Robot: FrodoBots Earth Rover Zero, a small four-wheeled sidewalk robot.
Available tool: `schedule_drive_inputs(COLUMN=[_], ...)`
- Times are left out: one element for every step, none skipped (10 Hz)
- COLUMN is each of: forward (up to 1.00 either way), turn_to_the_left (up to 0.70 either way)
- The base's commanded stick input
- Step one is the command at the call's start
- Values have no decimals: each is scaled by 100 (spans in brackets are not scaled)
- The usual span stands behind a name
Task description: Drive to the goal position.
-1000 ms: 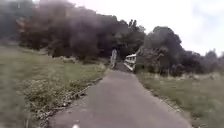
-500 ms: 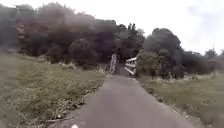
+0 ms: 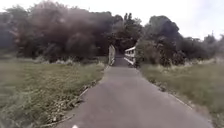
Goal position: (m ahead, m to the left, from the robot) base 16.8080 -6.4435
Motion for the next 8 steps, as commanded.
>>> schedule_drive_inputs(forward=[85,85,85,85,85,85,85,85], turn_to_the_left=[0,0,0,-2,-22,-34,-34,-34])
